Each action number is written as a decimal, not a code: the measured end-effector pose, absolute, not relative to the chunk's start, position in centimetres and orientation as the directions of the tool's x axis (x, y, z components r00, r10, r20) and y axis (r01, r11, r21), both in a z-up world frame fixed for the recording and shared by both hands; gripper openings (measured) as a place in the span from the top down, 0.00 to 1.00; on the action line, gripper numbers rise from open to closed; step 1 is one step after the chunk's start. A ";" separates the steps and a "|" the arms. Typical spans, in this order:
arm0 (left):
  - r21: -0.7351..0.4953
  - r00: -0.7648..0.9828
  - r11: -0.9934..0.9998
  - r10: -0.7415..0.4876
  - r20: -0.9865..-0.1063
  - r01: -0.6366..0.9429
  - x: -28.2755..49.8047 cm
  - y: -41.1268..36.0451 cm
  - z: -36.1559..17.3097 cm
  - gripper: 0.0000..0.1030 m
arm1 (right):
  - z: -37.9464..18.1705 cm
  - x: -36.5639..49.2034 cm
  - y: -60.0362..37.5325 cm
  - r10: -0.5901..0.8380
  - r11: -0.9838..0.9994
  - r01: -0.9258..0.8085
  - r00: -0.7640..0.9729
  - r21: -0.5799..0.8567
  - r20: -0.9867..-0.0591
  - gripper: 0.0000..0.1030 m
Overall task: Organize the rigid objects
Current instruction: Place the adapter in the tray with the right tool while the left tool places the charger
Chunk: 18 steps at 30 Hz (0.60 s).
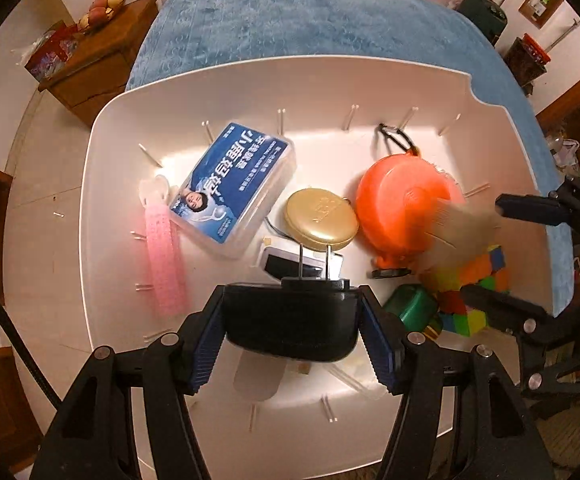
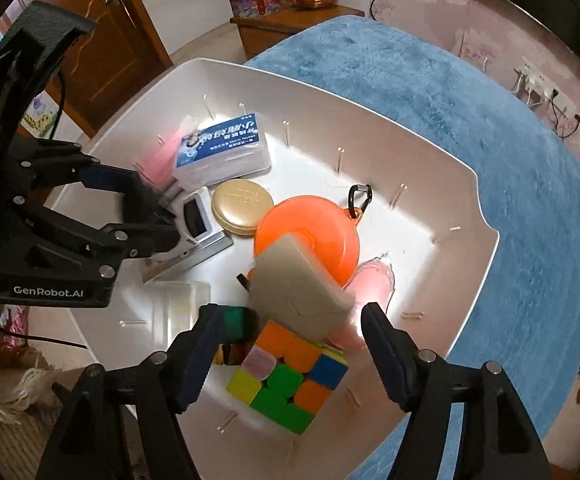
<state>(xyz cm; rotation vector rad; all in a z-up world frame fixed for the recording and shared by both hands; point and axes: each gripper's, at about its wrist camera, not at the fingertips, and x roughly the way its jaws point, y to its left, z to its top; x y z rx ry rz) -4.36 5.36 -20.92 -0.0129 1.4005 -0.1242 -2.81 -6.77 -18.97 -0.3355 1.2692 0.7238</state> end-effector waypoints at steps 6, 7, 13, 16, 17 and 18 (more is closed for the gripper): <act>-0.096 0.205 0.993 -0.107 -0.973 0.063 -4.7 5.1 -19.2 0.16 | -17.0 -3.9 -7.7 0.307 0.753 -0.644 0.164 0.133 -0.938 0.30; -0.084 0.208 0.994 -0.096 -0.973 0.063 -4.7 5.0 -18.9 0.16 | -16.7 -4.0 -7.9 0.311 0.755 -0.642 0.172 0.133 -0.935 0.30; -0.081 0.252 0.995 -0.093 -0.963 0.058 -4.9 4.2 -16.6 0.16 | -13.3 -4.5 -10.3 0.336 0.799 -0.586 0.246 0.137 -0.909 0.30; -0.079 0.278 0.995 -0.092 -0.956 0.057 -5.0 3.8 -15.1 0.16 | -12.0 -4.3 -11.5 0.337 0.830 -0.538 0.270 0.149 -0.902 0.30; -0.078 0.293 0.995 -0.092 -0.952 0.058 -4.9 3.7 -14.5 0.16 | -11.5 -4.2 -12.1 0.336 0.845 -0.511 0.283 0.155 -0.899 0.30; -0.070 0.310 0.996 -0.085 -0.947 0.057 -4.9 3.6 -13.9 0.16 | -11.1 -4.1 -12.5 0.338 0.854 -0.495 0.290 0.162 -0.896 0.30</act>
